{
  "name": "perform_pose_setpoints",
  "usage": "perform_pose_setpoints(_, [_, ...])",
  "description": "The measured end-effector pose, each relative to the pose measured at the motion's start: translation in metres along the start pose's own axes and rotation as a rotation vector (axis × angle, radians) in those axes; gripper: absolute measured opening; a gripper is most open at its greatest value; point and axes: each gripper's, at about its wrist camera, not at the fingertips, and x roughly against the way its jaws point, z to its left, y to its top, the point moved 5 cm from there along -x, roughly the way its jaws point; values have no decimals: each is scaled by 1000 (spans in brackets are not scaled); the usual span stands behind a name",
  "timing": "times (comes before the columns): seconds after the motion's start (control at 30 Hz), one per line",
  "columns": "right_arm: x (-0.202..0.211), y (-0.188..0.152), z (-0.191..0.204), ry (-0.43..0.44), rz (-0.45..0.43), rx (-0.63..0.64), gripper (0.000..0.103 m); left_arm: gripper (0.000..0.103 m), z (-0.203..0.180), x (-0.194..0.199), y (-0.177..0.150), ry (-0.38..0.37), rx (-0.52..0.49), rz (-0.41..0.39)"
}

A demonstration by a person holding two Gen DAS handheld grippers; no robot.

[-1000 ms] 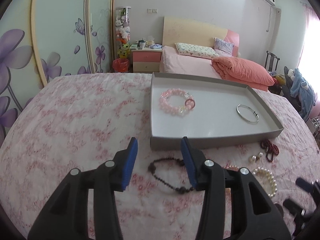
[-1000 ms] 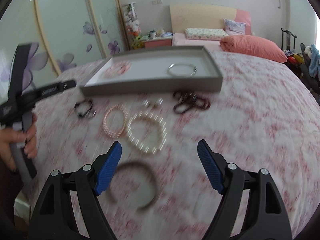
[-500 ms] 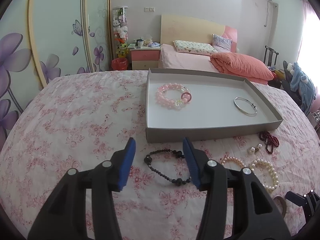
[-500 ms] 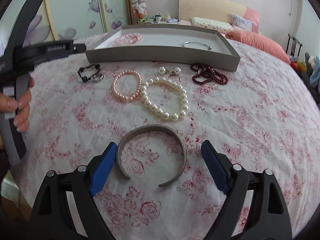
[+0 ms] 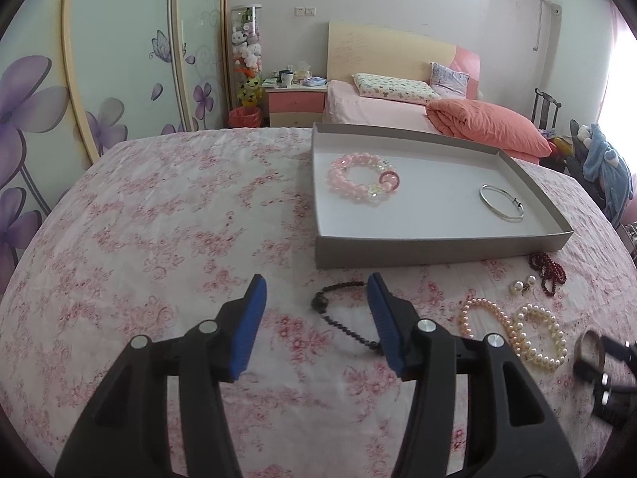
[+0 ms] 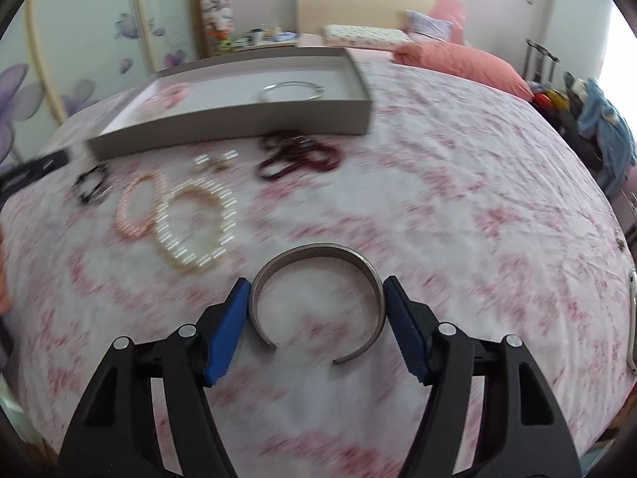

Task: Organize jewelry
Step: 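Move the left gripper to the black beaded bracelet while the right gripper reaches the gray cuff, then grasp the black beaded bracelet with the left gripper while the right gripper grasps the gray cuff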

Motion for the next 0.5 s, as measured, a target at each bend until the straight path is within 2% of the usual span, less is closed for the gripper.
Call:
perform_pose_setpoints(0.17, [-20, 25, -17, -33, 3, -42, 68, 56, 8, 3, -3, 1, 3, 7])
perform_pose_setpoints(0.5, [-26, 31, -21, -38, -19, -57, 68, 56, -6, -12, -11, -24, -49, 76])
